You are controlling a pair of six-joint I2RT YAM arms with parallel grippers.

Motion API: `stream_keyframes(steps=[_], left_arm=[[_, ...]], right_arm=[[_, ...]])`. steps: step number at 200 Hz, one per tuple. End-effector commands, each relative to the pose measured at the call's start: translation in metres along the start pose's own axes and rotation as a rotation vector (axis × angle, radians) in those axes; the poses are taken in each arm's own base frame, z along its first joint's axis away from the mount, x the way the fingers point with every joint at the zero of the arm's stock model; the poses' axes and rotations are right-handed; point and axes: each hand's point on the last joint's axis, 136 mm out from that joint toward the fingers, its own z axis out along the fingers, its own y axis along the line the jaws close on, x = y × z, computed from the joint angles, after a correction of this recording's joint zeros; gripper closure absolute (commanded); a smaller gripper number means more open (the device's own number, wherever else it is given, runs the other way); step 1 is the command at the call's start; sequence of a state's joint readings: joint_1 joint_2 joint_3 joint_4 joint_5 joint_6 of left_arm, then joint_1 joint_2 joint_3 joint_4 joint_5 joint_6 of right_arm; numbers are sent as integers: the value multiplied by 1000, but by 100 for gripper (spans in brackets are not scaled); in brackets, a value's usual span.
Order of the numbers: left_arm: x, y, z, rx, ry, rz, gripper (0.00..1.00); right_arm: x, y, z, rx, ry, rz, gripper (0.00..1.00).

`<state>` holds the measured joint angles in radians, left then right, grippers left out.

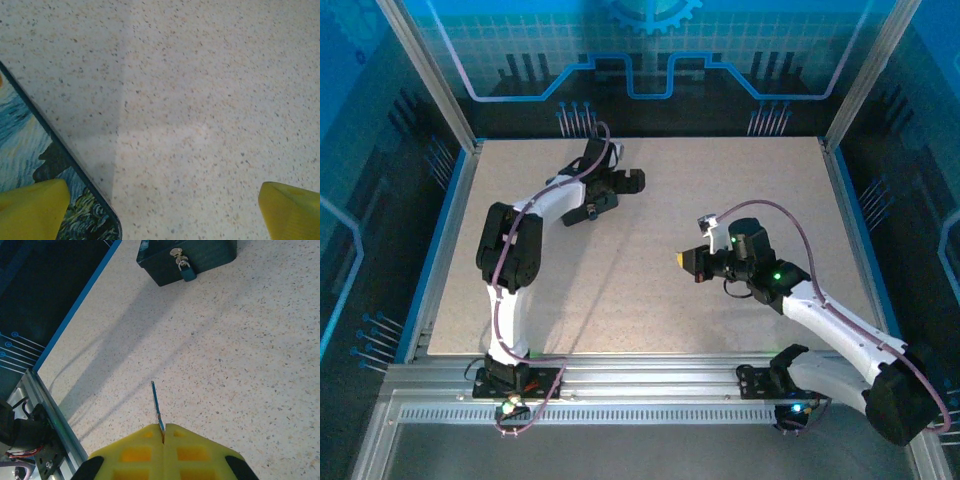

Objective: Unlock a padlock with a key

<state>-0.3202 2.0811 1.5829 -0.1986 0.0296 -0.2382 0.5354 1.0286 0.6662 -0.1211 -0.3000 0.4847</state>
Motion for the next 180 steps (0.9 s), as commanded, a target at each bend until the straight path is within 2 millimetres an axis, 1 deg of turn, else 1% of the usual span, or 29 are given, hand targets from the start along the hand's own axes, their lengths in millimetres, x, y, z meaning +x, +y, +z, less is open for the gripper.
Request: stream_keyframes(steps=[1,26,44,83,106,137,180], left_arm=[[54,0,3,-30,126,-44,1],[69,-7,-3,-24,124,-49,1],[79,-17,-10,-15,128,-36,1],[99,-49,-28,18,130,13,1],[115,-65,-37,32,139,38,1],[135,-84,-43,59,164,55,1],[155,-110,-53,101,184,69,1]], right_arm=[[4,-1,-6,-6,4,5,96],[6,-4,-10,2,-3,14,95],[8,-6,-14,11,-6,18,96],[10,-12,-22,31,-21,27,95],[13,-16,-26,44,-21,39,96],[15,-19,-31,58,-23,42,96],[15,-24,-45,99,-39,40,95]])
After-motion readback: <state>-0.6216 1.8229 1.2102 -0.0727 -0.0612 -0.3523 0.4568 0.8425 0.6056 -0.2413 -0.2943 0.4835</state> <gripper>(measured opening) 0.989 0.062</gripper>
